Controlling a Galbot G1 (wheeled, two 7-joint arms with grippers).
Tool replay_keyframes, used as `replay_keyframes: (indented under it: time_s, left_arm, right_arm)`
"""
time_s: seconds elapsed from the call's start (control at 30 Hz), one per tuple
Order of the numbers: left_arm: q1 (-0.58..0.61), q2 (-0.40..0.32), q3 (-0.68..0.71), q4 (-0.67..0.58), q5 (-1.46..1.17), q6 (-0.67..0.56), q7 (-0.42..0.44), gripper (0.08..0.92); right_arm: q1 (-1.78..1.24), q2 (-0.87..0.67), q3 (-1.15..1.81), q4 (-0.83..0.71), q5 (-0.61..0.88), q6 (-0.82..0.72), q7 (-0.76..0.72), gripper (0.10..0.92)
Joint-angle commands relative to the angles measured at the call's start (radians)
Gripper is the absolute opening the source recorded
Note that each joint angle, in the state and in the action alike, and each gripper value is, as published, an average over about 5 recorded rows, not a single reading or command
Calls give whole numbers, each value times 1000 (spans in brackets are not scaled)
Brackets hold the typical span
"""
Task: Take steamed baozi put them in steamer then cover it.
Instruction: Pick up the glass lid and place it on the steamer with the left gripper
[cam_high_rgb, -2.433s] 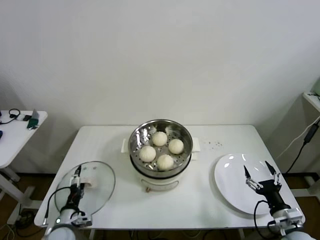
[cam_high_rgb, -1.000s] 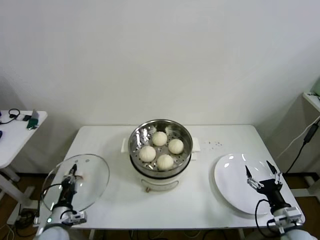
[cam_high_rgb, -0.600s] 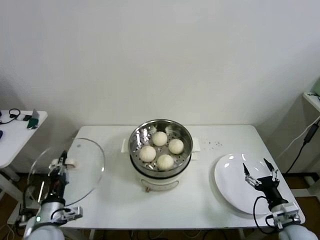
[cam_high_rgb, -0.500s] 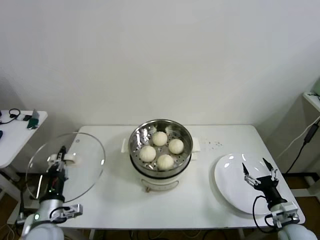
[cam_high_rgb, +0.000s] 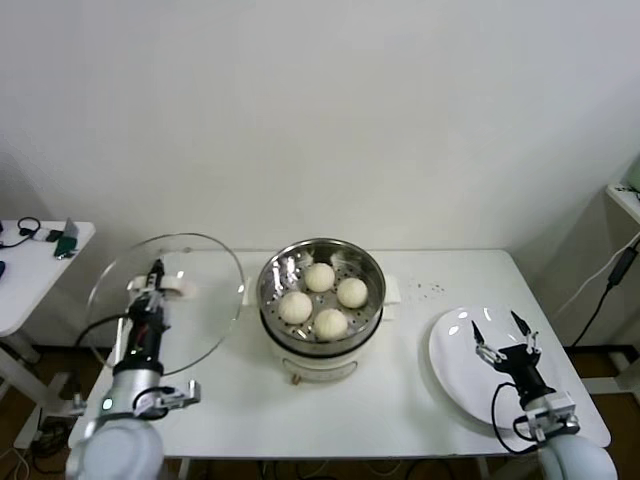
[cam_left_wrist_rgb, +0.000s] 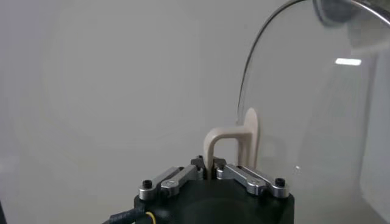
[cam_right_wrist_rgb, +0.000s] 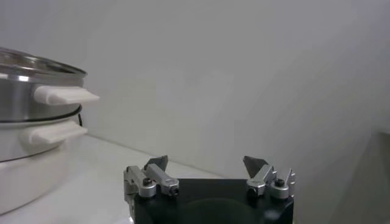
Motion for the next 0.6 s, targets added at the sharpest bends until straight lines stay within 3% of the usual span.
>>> replay_keyframes:
  time_s: [0.03,0.37,0.6]
  left_arm:
    - [-266,-11,336,39,52,197,115,152]
    - [-467,-145,518,193,148,295,221,151]
    - [-556,-214,562,285,205,307,267,151]
  right_arm:
    - [67,6,-40,-53,-13,0,4,823]
    - [78,-15,-38,-69,-23,-1,15,823]
    - [83,-15,-32,-80,-32,-2,19,823]
